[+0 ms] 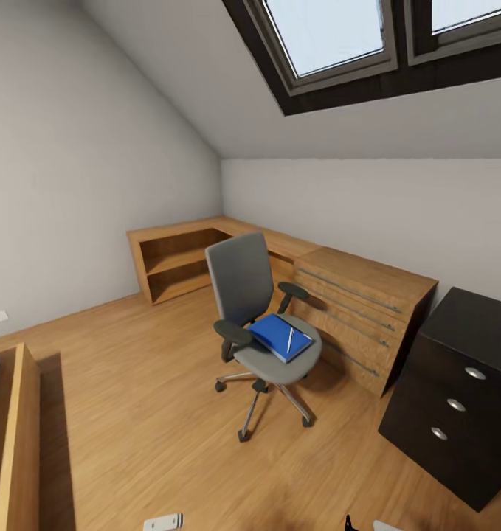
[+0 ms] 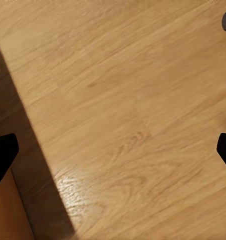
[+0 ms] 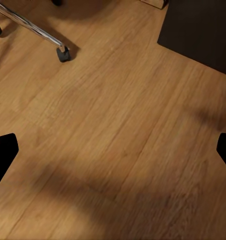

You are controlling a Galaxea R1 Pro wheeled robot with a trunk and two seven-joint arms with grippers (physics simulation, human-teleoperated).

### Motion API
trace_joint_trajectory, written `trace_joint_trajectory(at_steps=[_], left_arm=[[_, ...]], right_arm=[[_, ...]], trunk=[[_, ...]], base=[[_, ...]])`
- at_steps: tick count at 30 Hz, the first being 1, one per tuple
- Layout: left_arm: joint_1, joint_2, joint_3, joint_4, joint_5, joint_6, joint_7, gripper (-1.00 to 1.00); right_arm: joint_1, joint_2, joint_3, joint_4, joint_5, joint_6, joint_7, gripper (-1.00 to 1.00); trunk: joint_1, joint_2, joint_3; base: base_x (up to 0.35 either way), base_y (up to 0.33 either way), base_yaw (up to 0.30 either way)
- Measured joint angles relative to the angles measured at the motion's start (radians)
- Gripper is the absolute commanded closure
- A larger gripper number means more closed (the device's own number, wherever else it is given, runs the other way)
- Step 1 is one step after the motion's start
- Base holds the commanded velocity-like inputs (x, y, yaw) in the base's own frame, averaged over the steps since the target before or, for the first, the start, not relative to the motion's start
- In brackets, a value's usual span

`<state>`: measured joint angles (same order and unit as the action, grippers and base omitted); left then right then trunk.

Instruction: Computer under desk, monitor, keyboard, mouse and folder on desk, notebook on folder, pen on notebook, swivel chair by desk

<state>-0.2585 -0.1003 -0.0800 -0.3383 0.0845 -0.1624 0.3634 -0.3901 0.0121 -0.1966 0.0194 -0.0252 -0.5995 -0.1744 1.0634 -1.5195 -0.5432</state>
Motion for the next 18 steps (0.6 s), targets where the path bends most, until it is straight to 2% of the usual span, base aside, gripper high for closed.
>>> trace_joint_trajectory(at_steps=[18], left_arm=[[0.0,0.008,0.002,0.0,0.002,-0.002,0.003,-1.0]], right_arm=[[0.0,0.0,0.0,0.0,0.0,0.0,0.0,-1.0]], trunk=[[-0.069,0.126,0.056]], base=[[0.0,0.0,0.0]])
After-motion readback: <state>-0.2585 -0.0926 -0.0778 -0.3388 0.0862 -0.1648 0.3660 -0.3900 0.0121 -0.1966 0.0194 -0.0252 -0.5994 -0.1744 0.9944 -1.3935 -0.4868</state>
